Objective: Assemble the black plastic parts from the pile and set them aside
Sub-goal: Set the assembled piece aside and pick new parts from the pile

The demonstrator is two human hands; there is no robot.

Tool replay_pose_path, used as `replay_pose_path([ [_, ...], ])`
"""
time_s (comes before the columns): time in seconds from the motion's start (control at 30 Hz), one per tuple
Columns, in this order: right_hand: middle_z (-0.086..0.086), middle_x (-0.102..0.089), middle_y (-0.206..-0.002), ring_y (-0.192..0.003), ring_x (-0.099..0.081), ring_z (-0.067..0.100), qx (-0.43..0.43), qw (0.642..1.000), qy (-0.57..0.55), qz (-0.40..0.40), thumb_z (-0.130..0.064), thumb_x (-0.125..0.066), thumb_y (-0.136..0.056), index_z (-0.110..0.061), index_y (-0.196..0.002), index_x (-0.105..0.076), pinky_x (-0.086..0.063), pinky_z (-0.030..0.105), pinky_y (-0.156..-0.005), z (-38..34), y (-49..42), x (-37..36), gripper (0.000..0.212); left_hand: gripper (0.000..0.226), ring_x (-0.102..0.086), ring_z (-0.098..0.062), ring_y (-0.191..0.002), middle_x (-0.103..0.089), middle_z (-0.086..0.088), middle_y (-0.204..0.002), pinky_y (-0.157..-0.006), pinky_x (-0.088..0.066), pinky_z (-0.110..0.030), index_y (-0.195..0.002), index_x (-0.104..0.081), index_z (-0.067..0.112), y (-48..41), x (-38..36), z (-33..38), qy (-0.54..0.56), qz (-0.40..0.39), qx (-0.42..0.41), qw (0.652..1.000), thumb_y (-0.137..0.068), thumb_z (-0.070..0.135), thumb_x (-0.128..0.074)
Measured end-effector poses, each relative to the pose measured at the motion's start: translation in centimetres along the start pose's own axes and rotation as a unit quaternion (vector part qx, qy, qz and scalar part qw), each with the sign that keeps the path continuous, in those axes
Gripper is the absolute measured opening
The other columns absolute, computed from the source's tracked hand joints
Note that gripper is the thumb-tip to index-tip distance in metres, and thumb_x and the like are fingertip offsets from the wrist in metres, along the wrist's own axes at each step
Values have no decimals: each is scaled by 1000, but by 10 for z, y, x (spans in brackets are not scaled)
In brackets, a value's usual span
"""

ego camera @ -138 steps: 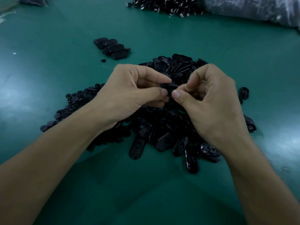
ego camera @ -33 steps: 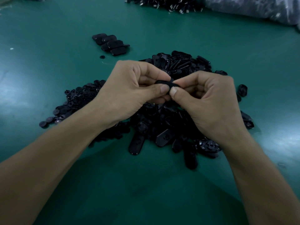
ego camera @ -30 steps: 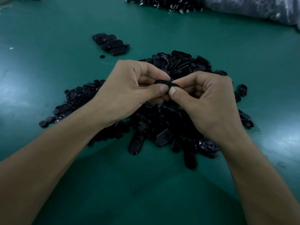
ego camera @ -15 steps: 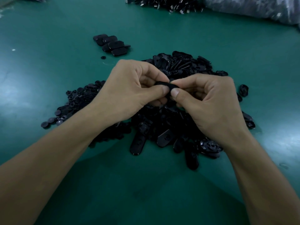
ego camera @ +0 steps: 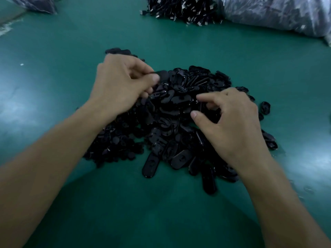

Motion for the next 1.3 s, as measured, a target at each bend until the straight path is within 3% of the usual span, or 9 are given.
replay_pose_path([
  [0.1,-8,-49,-98,-101,-42,13,-12,998,48,-48,-47,-65,-90,-26,-127,-65,-31,26,-87,6,1,-6,43,16,-74,-14,-63,-73,6,-62,-72,-63,-32,-83,-70,25,-30,24,-23,-10,68,42,997,-88,10,-73],
  [0.23,-8,-52,-100,-102,-51,14,-20,997,43,-54,-40,-66,-92,-27,-124,-67,-42,33,-98,5,2,-8,34,20,-71,-15,-60,-70,2,-60,-73,-64,-41,-78,-65,25,-64,39,-45,-48,109,78,990,-88,10,-72],
  [0.43,-9,-59,-91,-79,-53,4,-41,999,3,-10,-31,-73,-90,-25,-106,-73,-49,26,-75,9,2,5,17,4,-61,-1,-45,-68,-5,-69,-50,-53,-15,-94,-72,12,-87,34,-56,-121,124,77,982,-92,13,-69],
  [0.57,-12,-64,-86,-75,-58,-2,-60,997,-42,-12,-25,-80,-85,-27,-103,-74,-57,29,-79,11,1,7,20,13,-70,-27,-89,-66,-1,-73,-82,-60,-37,-80,-68,21,-86,31,-54,-168,118,62,977,-93,16,-68],
  [0.67,-14,-64,-82,-73,-61,0,-83,995,-52,-4,-20,-81,-85,-27,-104,-73,-57,22,-73,16,1,9,22,11,-66,-21,-95,-65,3,-76,-79,-54,-24,-83,-68,23,-82,40,-48,-176,159,54,970,-93,18,-66],
  [0.8,-14,-63,-85,-76,-61,0,-85,996,-38,-3,-22,-81,-84,-28,-106,-72,-52,14,-72,16,2,10,24,8,-58,6,-66,-63,17,-73,-58,-38,2,-84,-70,26,-68,39,-30,-122,179,34,976,-89,23,-65],
  [0.97,-8,-57,-106,-103,-55,14,-77,996,34,-41,-37,-78,-84,-29,-120,-66,-40,25,-89,16,3,5,38,18,-56,10,-55,-64,22,-58,-62,-46,-17,-68,-67,33,-42,19,-12,-30,147,24,988,-83,24,-69],
  [1.17,-14,-68,-89,-79,-61,-4,-85,996,-31,26,-19,-78,-87,-27,-108,-73,-42,1,-73,15,2,20,24,14,-52,3,-52,-66,17,-61,-54,-46,-19,-76,-70,27,-15,12,0,71,105,40,991,-88,20,-72],
  [1.3,-24,-66,-82,-77,-66,-4,-76,985,-100,114,-10,-76,-87,-23,-98,-76,-48,4,-77,10,1,36,17,12,-50,-6,-49,-68,6,-65,-42,-39,-17,-78,-72,22,2,-1,11,144,17,19,989,-88,17,-73],
])
Point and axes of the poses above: each hand's wrist, its own y-axis away from the middle knuckle, its own x-axis out of the back of the hand, z = x × y, the point moved 9 cm from there along -y, towards the middle knuckle
